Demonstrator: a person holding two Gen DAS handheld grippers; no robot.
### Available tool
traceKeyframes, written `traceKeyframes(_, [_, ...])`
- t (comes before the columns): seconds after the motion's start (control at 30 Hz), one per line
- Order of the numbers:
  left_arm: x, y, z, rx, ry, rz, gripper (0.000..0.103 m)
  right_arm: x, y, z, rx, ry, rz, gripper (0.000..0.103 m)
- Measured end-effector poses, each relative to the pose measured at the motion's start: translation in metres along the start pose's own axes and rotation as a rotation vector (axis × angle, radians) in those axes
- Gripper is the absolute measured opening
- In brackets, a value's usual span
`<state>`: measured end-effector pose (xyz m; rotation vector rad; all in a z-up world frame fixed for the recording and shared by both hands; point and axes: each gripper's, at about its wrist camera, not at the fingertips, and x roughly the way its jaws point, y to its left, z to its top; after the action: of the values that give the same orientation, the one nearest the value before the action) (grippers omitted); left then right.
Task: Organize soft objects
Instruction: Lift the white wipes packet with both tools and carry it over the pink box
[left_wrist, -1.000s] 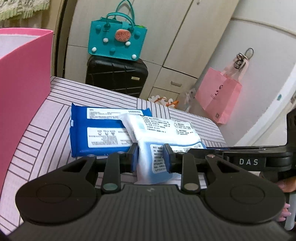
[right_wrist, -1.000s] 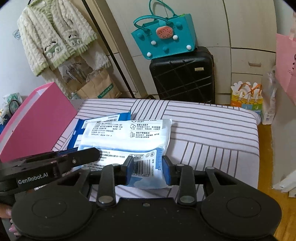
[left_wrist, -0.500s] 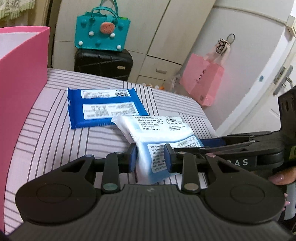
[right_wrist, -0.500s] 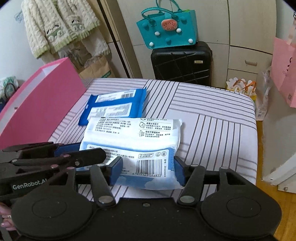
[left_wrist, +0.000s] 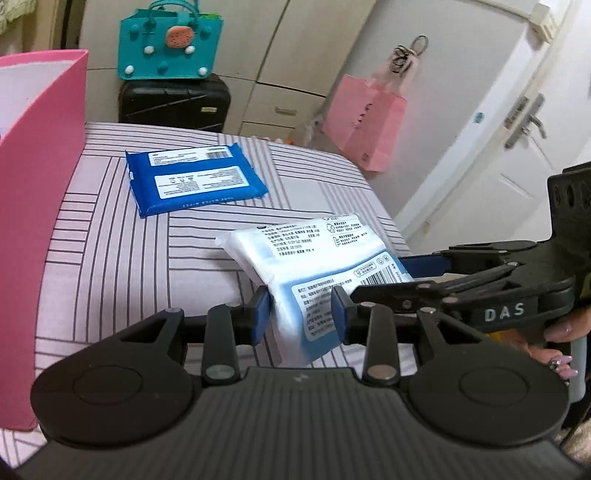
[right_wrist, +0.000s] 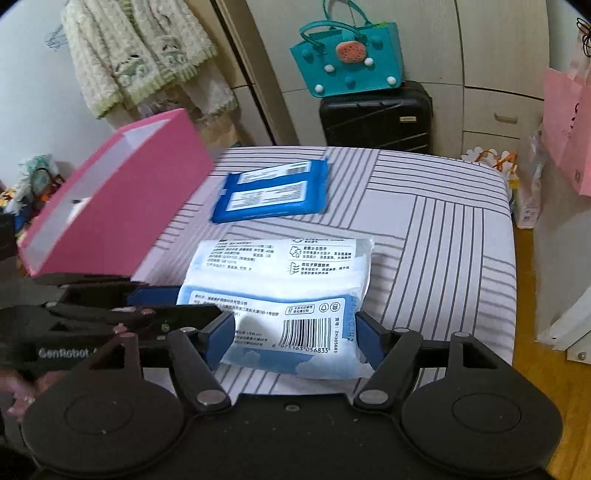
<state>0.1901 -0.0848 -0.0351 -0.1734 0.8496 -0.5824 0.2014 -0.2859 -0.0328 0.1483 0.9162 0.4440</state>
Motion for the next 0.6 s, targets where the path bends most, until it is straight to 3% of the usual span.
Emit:
traceKeyframes(0.27, [-0.042, -0.014, -0.003, 0.084, -0.001, -0.021, 0.033, -0.036, 0.033, -0.011, -0.075, -0.028, 0.004, 0.076])
traceKeyframes(0.5, [-0.083, -0.028, -0.005, 0.174, -0.057, 0.027, 0.033, -0.06, 0.062, -0.009, -0.149, -0.081, -0.04, 0.056])
traceKeyframes(0.6, [-0.102, -0.031, -0.005, 0.216, -0.099, 0.083, 0.033, -0.07, 0.079, -0.01, -0.195, -0.119, 0.006, 0.056])
